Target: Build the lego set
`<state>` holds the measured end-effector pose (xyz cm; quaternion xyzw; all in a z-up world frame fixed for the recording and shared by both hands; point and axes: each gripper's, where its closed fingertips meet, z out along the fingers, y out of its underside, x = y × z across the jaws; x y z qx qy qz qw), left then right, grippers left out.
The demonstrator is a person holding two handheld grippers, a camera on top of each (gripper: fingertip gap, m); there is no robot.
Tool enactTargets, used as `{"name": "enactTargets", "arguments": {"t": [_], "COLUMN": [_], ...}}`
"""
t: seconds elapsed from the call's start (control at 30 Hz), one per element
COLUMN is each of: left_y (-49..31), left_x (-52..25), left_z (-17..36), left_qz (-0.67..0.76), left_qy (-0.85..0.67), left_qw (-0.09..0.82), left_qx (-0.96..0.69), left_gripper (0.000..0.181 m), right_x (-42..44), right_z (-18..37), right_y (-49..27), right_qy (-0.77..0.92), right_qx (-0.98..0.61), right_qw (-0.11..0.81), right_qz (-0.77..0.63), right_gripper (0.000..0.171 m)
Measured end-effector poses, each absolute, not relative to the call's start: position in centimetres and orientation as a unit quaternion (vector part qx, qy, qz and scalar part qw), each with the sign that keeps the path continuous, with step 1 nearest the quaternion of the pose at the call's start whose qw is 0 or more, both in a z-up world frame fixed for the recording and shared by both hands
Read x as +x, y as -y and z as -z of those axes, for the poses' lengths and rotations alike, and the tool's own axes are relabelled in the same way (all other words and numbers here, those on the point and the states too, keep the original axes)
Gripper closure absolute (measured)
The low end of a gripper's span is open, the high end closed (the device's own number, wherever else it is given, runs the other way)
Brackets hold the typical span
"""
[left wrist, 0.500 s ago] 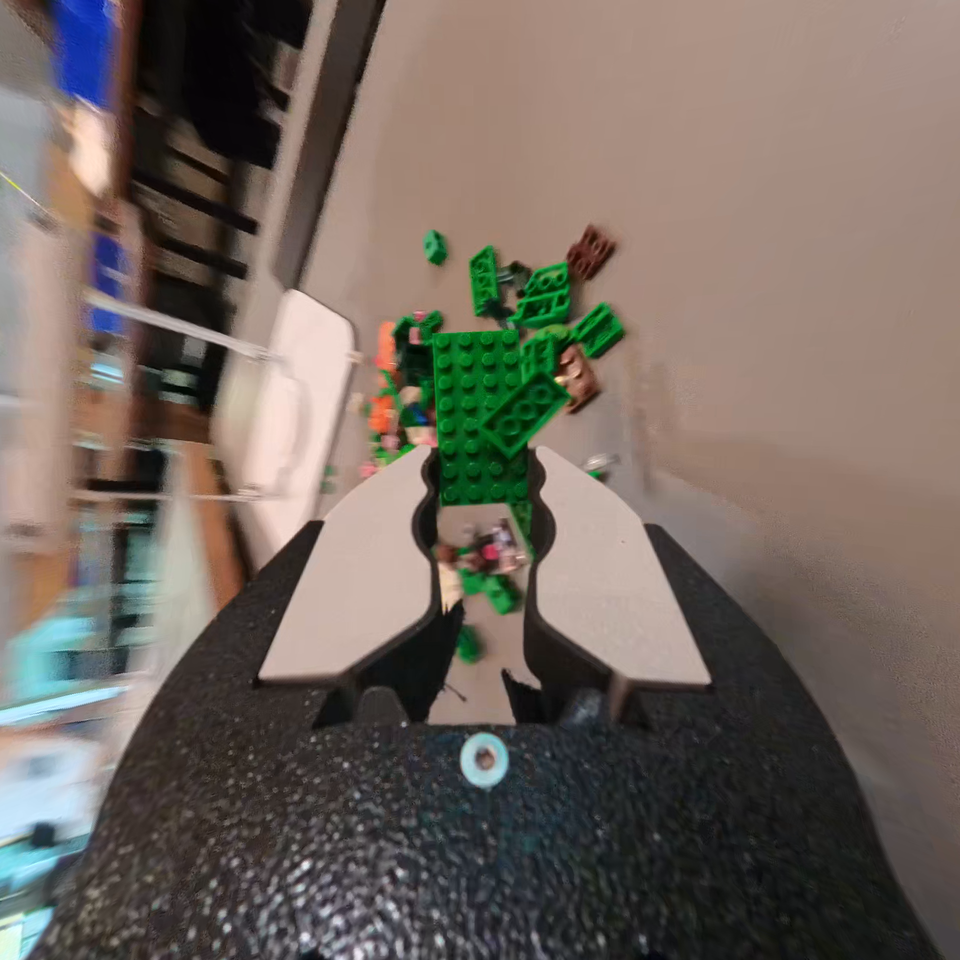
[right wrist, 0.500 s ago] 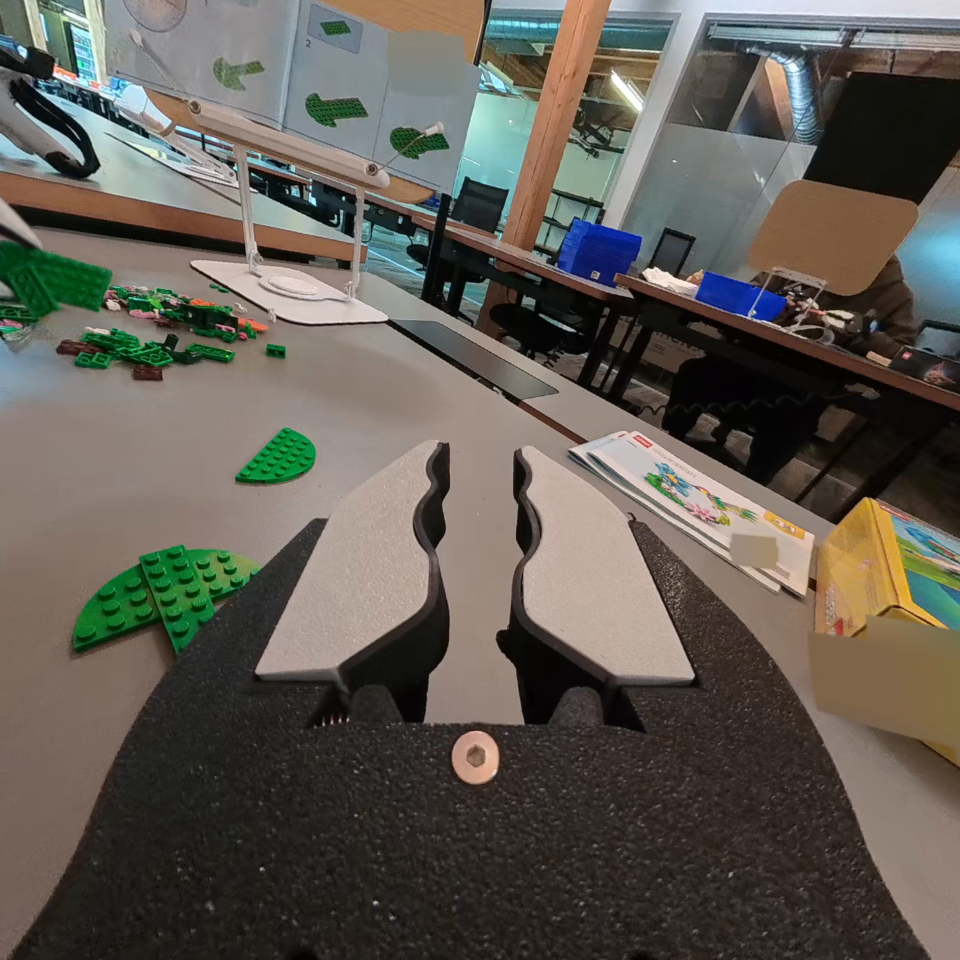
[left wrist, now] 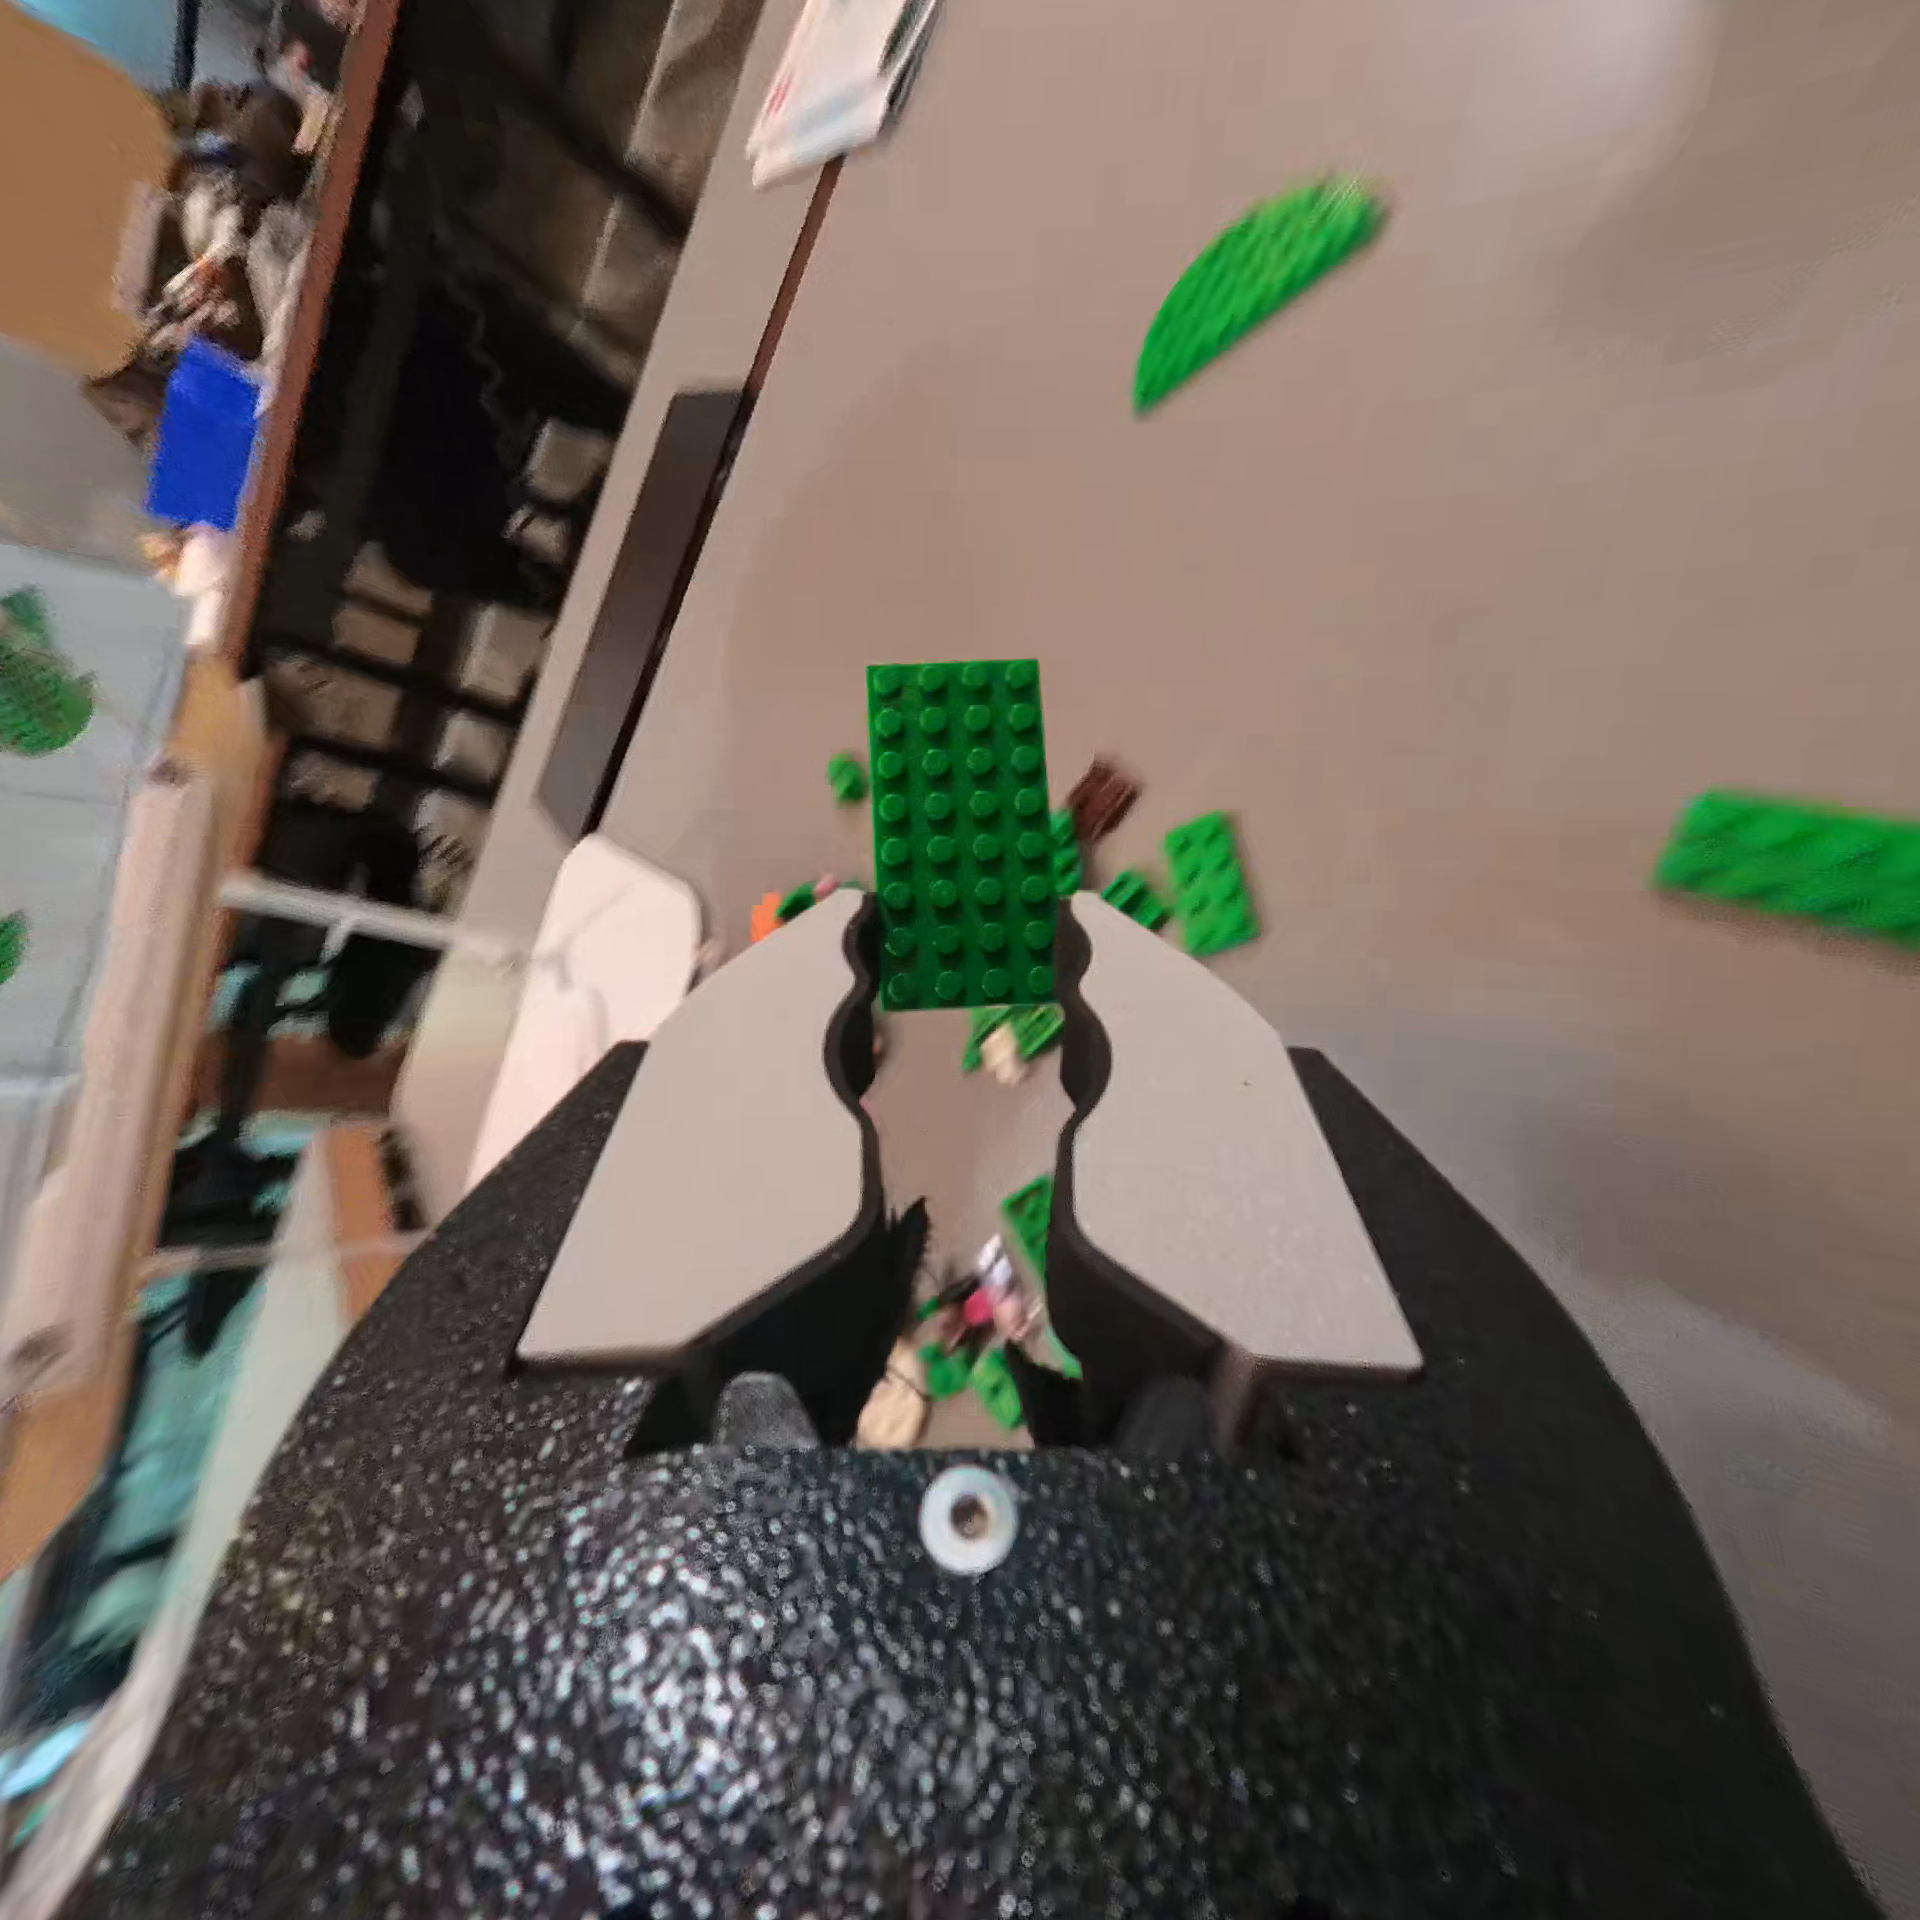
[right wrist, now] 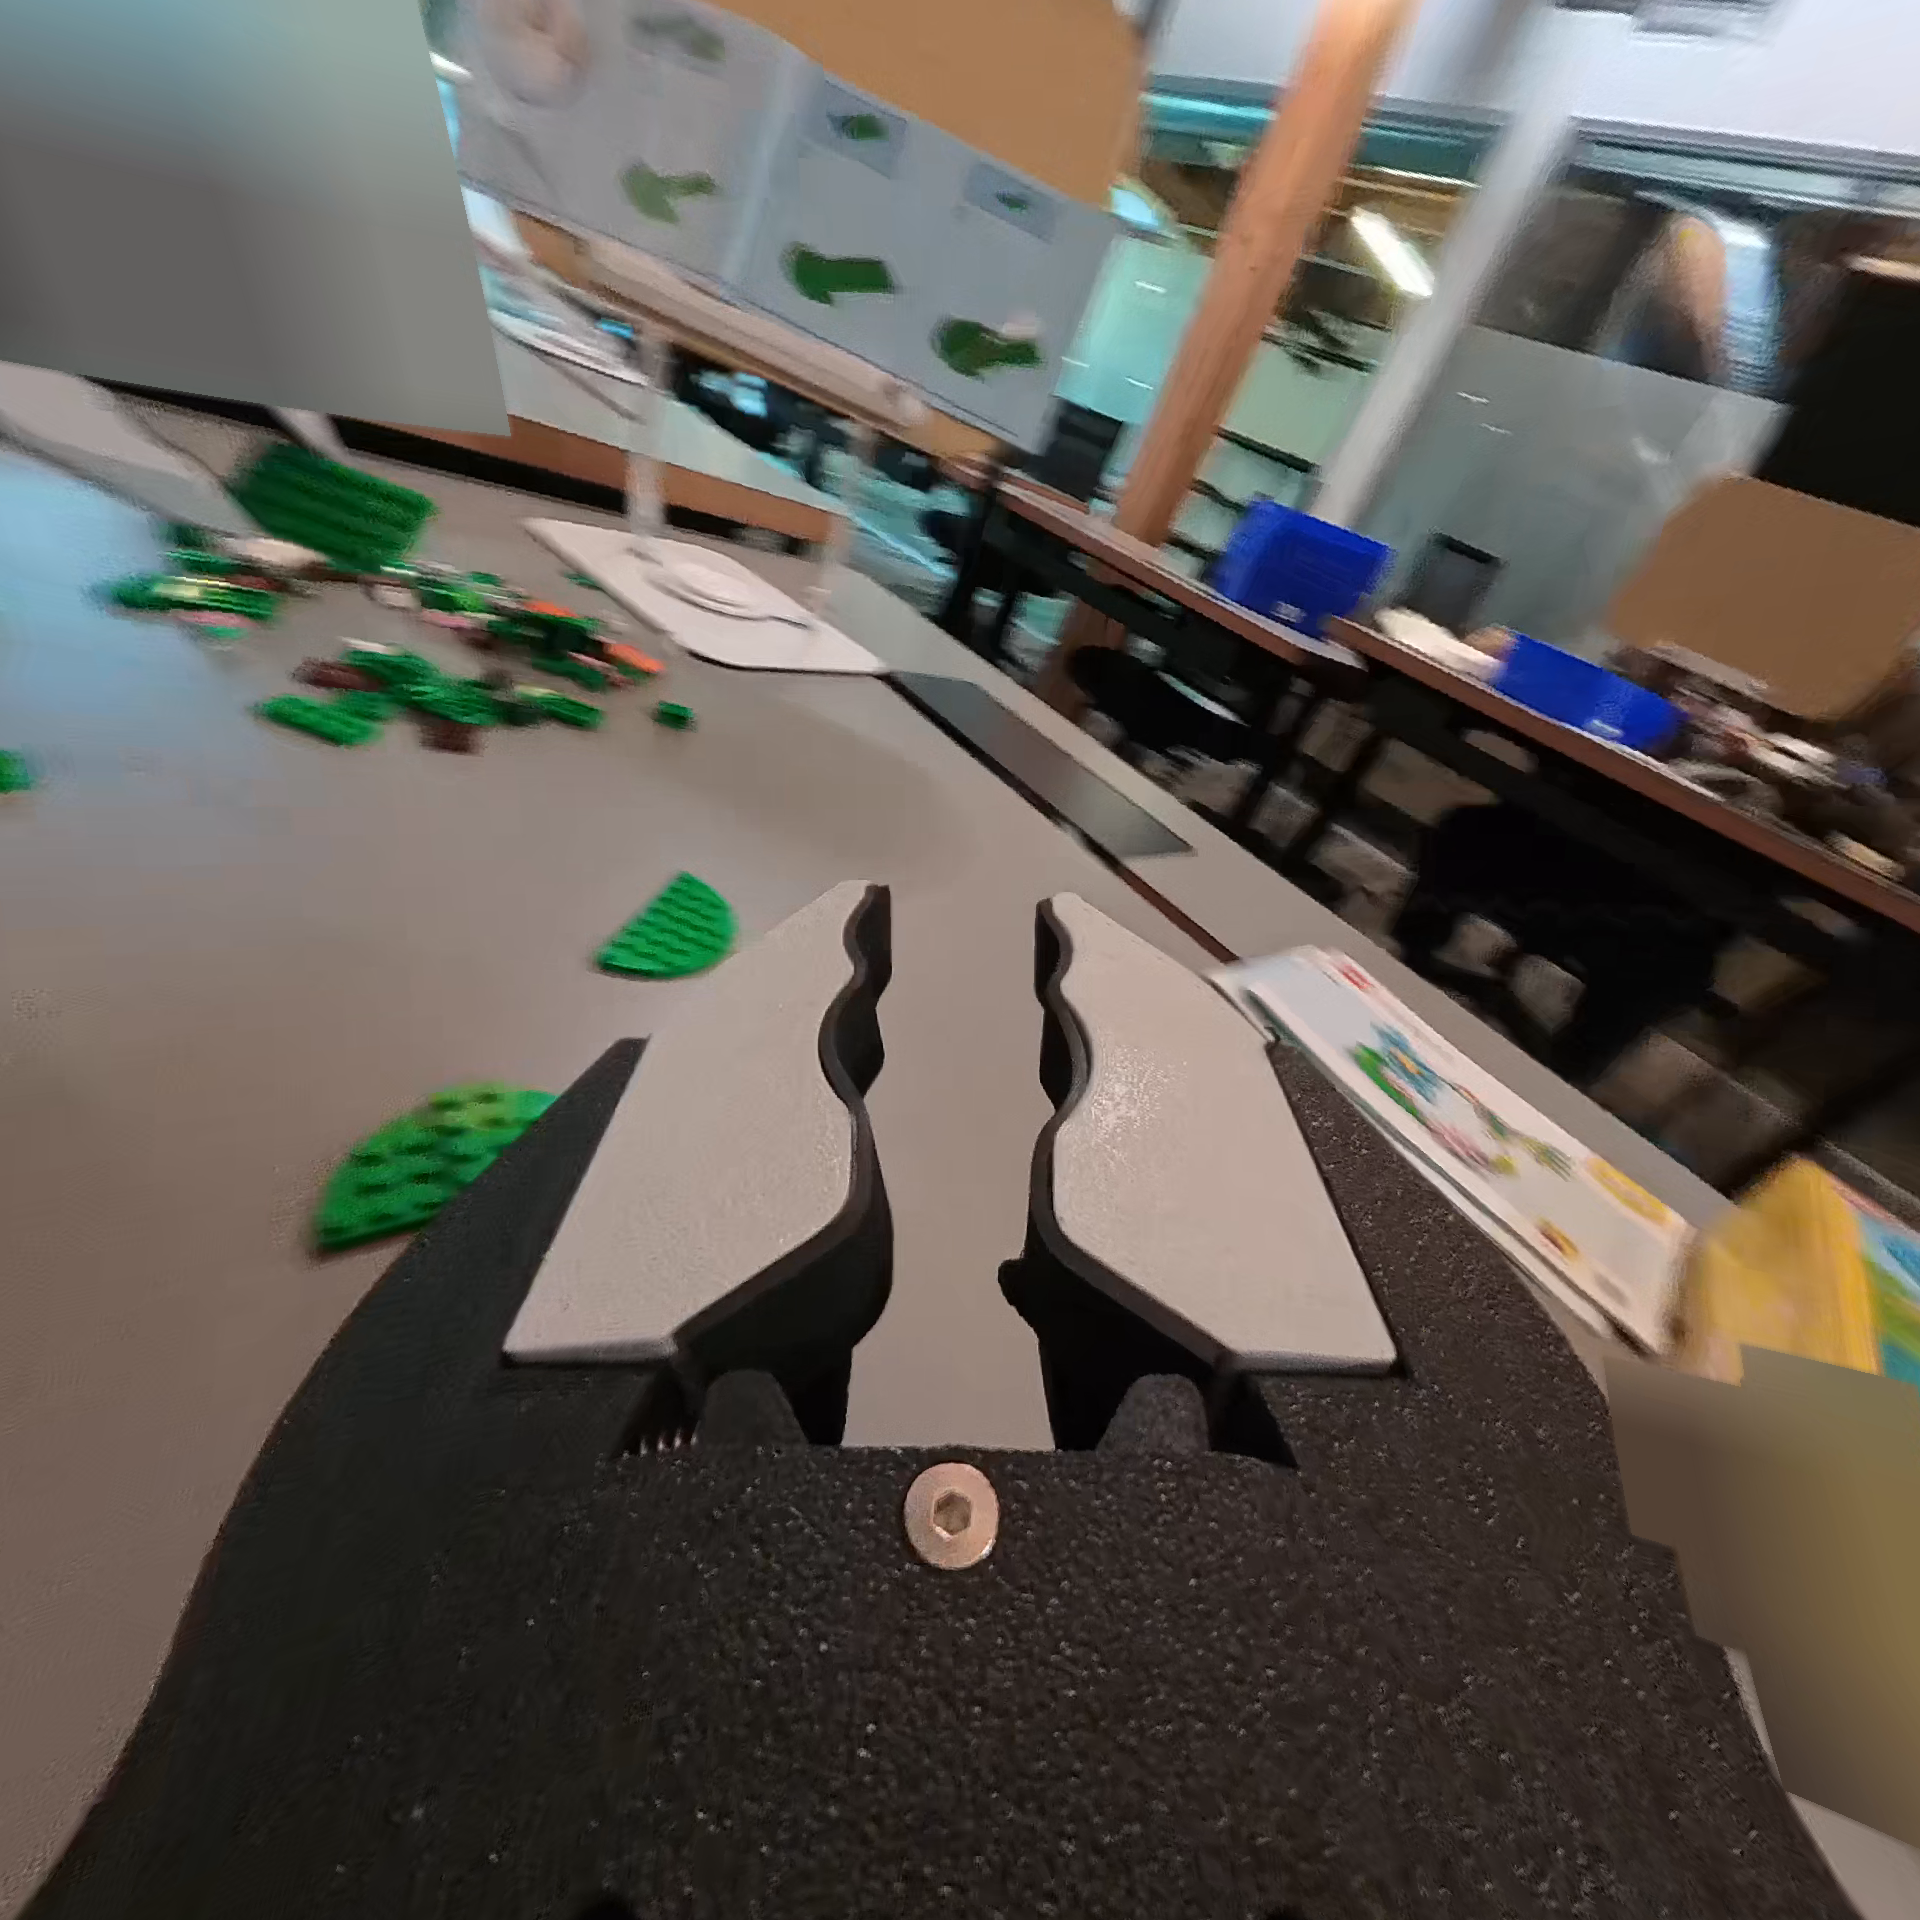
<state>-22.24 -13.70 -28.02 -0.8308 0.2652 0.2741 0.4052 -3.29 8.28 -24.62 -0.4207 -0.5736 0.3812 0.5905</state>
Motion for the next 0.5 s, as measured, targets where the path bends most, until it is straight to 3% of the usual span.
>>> {"name": "enactTargets", "arguments": {"t": [0.03, 0.17, 0.27, 0.5], "left_y": [13.2, 11.8, 11.2, 10.5], "left_x": [-20.5, -14.3, -10.6, -5.0], "left_z": [27.8, 27.6, 27.8, 29.3], "left_qz": [-0.235, -0.112, -0.056, -0.039], "left_qy": [-0.282, -0.348, -0.399, -0.498], "left_qw": [0.422, 0.449, 0.441, 0.394], "left_qx": [-0.829, -0.815, -0.802, -0.772], "left_gripper": [0.15, 0.15, 0.15, 0.15], "right_x": [-3.3, -3.5, -4.0, -3.4], "right_z": [24.3, 24.1, 25.5, 28.9], "right_y": [-6.7, 0.7, 4.7, 9.1], "right_qy": [0.595, 0.686, 0.752, 0.839], "right_qx": [-0.399, -0.326, -0.3, -0.261], "right_qw": [0.572, 0.459, 0.405, 0.335], "right_qz": [-0.4, -0.461, -0.425, -0.34], "right_gripper": [0.144, 0.132, 0.116, 0.116]}}
